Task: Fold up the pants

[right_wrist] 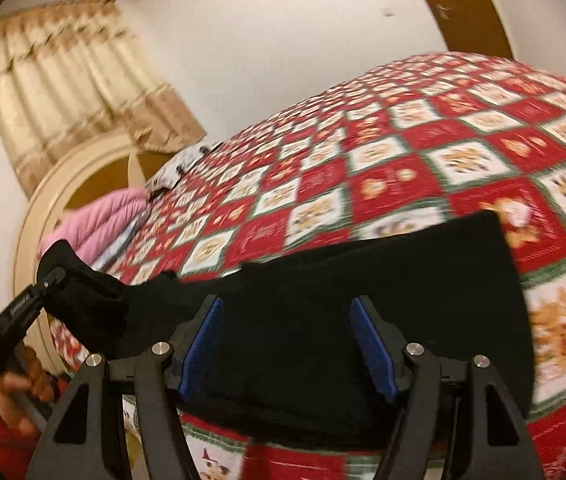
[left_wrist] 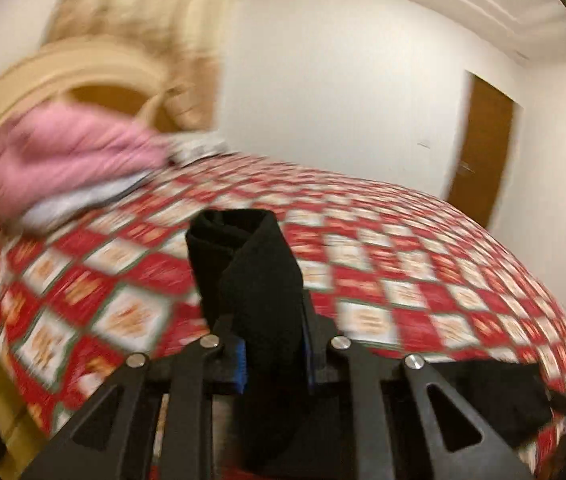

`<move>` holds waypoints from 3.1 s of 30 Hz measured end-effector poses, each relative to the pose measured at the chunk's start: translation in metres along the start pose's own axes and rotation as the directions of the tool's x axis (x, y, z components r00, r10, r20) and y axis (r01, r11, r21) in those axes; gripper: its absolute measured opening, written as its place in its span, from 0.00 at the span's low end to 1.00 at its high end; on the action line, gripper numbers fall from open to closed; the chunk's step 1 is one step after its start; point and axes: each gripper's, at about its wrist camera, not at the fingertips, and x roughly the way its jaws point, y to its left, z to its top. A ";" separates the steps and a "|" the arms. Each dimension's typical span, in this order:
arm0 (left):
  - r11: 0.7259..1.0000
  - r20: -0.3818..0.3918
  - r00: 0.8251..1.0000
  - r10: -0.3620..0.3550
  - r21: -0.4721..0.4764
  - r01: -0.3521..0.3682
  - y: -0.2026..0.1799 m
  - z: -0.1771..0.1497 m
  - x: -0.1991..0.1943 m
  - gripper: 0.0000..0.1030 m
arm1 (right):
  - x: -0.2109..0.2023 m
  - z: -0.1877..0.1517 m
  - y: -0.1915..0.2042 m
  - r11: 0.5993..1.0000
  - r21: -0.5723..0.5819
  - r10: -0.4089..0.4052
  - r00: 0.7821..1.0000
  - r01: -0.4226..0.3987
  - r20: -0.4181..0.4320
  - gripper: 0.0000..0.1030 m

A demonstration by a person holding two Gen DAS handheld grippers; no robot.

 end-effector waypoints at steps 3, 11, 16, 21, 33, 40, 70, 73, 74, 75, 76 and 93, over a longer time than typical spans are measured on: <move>0.987 -0.021 0.994 -0.111 0.113 0.113 -0.054 -0.008 -0.001 0.21 | -0.011 0.004 -0.016 0.999 0.037 -0.016 1.000 0.015 0.025 0.66; 0.867 -0.184 0.959 -0.217 0.415 0.276 -0.165 -0.086 0.019 0.20 | -0.010 0.008 -0.038 0.983 0.168 0.076 0.997 -0.079 0.021 0.66; 0.834 -0.182 0.970 -0.163 0.500 0.234 -0.174 -0.114 0.024 0.20 | 0.009 0.001 -0.030 0.965 0.204 0.182 0.981 -0.167 -0.058 0.66; 0.845 -0.175 0.968 -0.177 0.478 0.241 -0.170 -0.112 0.022 0.21 | 0.032 0.011 -0.014 0.902 0.267 0.375 0.922 -0.340 -0.093 0.80; 0.813 -0.122 0.981 -0.151 0.549 0.194 -0.182 -0.128 0.013 0.21 | 0.093 -0.001 0.052 0.966 -0.019 0.242 0.931 -0.257 -0.273 0.41; 0.834 -0.128 0.973 -0.194 0.500 0.232 -0.191 -0.102 -0.001 0.21 | 0.065 0.025 0.052 0.957 -0.085 0.254 0.943 -0.277 -0.215 0.33; 0.695 -0.331 0.841 -0.428 0.475 0.541 -0.298 -0.107 -0.012 0.72 | -0.056 0.048 -0.155 0.965 0.252 0.108 0.989 -0.079 -0.105 0.53; 0.772 -0.306 0.871 -0.385 0.410 0.486 -0.260 -0.084 0.000 0.74 | -0.090 0.043 -0.133 0.994 0.112 0.005 0.999 -0.001 -0.035 0.52; 0.803 -0.291 0.886 -0.361 0.387 0.454 -0.249 -0.076 0.004 0.74 | -0.093 0.041 -0.122 0.997 0.075 0.005 0.999 -0.002 -0.033 0.51; 0.822 -0.278 0.897 -0.343 0.372 0.430 -0.236 -0.076 0.006 0.74 | -0.093 0.039 -0.111 0.999 0.042 0.015 0.999 -0.014 -0.040 0.46; 0.847 -0.263 0.910 -0.319 0.353 0.398 -0.227 -0.070 0.014 0.75 | -0.089 0.036 -0.094 0.999 -0.006 0.032 0.998 -0.033 -0.059 0.44; 0.929 -0.320 0.945 -0.070 0.323 0.179 -0.180 -0.112 0.055 0.91 | -0.051 -0.006 -0.091 0.999 -0.048 -0.010 0.969 -0.002 -0.245 0.08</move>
